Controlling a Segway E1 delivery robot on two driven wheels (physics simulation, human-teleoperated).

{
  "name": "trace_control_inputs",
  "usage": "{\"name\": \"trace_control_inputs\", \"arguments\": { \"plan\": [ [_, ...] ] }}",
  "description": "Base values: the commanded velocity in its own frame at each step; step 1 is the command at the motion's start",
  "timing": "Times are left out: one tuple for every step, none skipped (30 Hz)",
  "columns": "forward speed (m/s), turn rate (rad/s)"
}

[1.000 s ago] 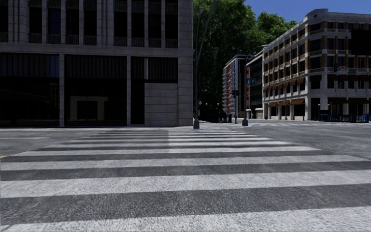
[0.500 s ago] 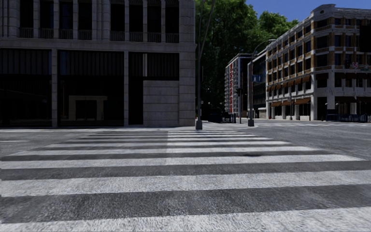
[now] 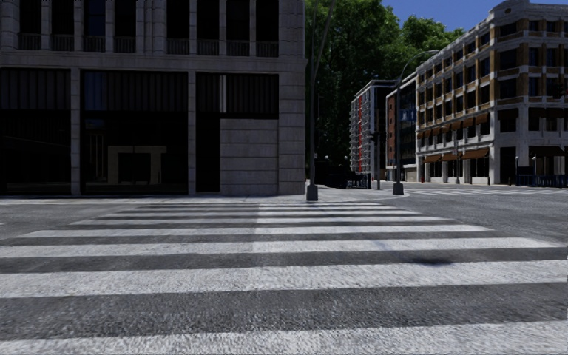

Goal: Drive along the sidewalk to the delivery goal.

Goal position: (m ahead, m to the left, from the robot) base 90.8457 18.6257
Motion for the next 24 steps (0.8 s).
{"name": "trace_control_inputs", "arguments": {
  "plan": [
    [2.0,0.0],
    [2.0,0.0],
    [2.0,0.0],
    [2.0,0.0],
    [2.0,0.0],
    [2.0,0.0],
    [2.0,0.0],
    [2.0,0.0],
    [2.0,0.0],
    [2.0,0.0],
    [1.99,0.0],
    [1.95,0.0],
    [1.95,0.0],
    [1.94,0.0],
    [1.94,0.0],
    [1.94,0.0],
    [1.94,0.0],
    [1.94,0.0],
    [1.92,0.0],
    [1.88,0.0],
    [1.88,0.0],
    [1.85,0.0],
    [1.84,0.0],
    [1.84,0.0]
  ]
}}
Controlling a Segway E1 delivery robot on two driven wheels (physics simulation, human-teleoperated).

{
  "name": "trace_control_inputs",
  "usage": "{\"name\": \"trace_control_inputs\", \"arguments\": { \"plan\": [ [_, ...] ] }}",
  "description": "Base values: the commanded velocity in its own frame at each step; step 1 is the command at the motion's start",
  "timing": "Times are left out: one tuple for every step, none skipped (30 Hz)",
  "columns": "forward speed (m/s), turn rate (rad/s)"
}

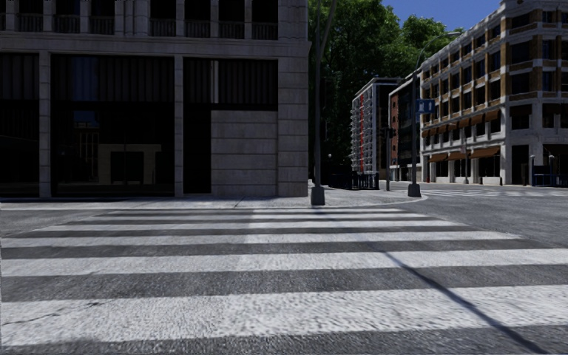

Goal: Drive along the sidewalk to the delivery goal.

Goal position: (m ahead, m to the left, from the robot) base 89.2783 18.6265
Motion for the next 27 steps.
{"name": "trace_control_inputs", "arguments": {
  "plan": [
    [1.84,0.0],
    [1.84,0.0],
    [1.84,0.0],
    [1.84,0.0],
    [1.83,0.0],
    [1.83,0.0],
    [1.83,0.0],
    [1.83,0.0],
    [1.83,0.0],
    [1.83,0.0],
    [1.83,0.0],
    [1.83,0.0],
    [1.83,0.0],
    [1.83,0.0],
    [1.83,0.0],
    [1.83,0.0],
    [1.83,0.0],
    [1.83,0.0],
    [1.83,0.0],
    [1.83,0.0],
    [1.83,0.0],
    [1.83,0.0],
    [1.83,0.0],
    [1.83,0.0],
    [1.83,0.0],
    [1.83,0.0],
    [1.83,0.0]
  ]
}}
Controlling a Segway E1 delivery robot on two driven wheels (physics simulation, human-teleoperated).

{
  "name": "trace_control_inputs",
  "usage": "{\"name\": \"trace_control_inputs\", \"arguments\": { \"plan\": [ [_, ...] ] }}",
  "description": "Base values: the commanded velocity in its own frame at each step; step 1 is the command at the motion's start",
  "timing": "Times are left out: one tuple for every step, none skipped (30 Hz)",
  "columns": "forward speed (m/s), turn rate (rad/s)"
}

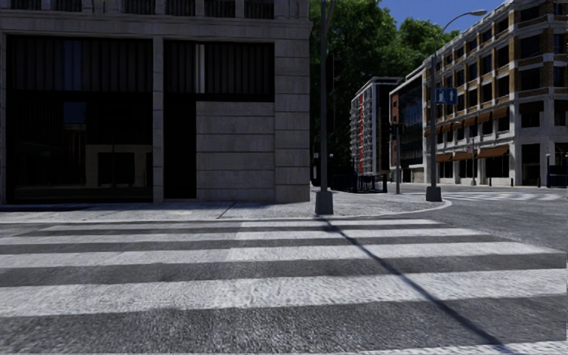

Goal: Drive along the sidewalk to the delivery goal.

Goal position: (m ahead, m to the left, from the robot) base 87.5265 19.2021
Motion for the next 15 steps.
{"name": "trace_control_inputs", "arguments": {
  "plan": [
    [1.83,0.0],
    [1.83,0.0],
    [1.83,0.0],
    [1.83,0.0],
    [1.83,0.0],
    [1.8,0.0],
    [1.71,0.0],
    [1.65,0.0],
    [1.64,0.0],
    [1.64,0.0],
    [1.63,0.0],
    [1.63,0.0],
    [1.63,0.0],
    [1.62,0.0],
    [1.59,0.0]
  ]
}}
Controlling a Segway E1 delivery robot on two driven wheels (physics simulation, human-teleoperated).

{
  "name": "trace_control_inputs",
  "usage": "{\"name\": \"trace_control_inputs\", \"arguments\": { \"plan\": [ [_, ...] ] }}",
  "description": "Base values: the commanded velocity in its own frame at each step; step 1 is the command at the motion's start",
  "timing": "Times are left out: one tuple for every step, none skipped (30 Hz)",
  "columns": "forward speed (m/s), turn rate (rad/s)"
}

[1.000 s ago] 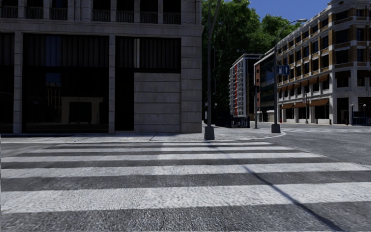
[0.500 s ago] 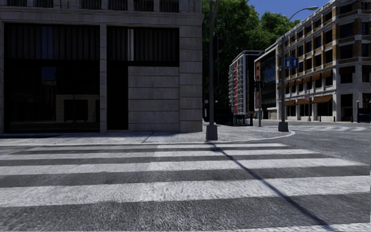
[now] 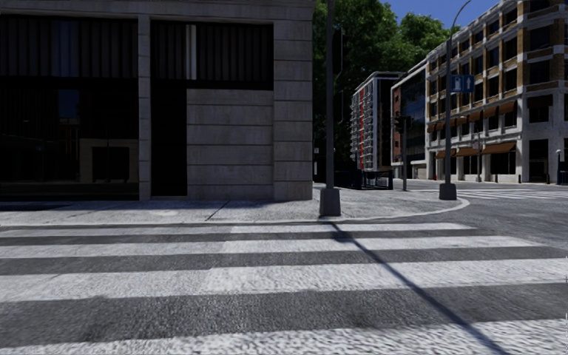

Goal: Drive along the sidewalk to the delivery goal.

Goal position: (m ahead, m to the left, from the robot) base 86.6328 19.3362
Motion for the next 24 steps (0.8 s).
{"name": "trace_control_inputs", "arguments": {
  "plan": [
    [1.59,0.0],
    [1.55,0.0],
    [1.51,0.0],
    [1.49,0.0],
    [1.47,0.0],
    [1.46,0.0],
    [1.46,0.0],
    [1.45,0.0],
    [1.45,0.0],
    [1.44,0.0],
    [1.43,0.0],
    [1.43,0.0],
    [1.43,0.0],
    [1.43,0.0],
    [1.43,0.0],
    [1.43,0.0],
    [1.43,0.0],
    [1.43,0.0],
    [1.43,0.0],
    [1.43,0.0],
    [1.43,0.0],
    [1.43,0.0],
    [1.43,0.0],
    [1.43,0.0]
  ]
}}
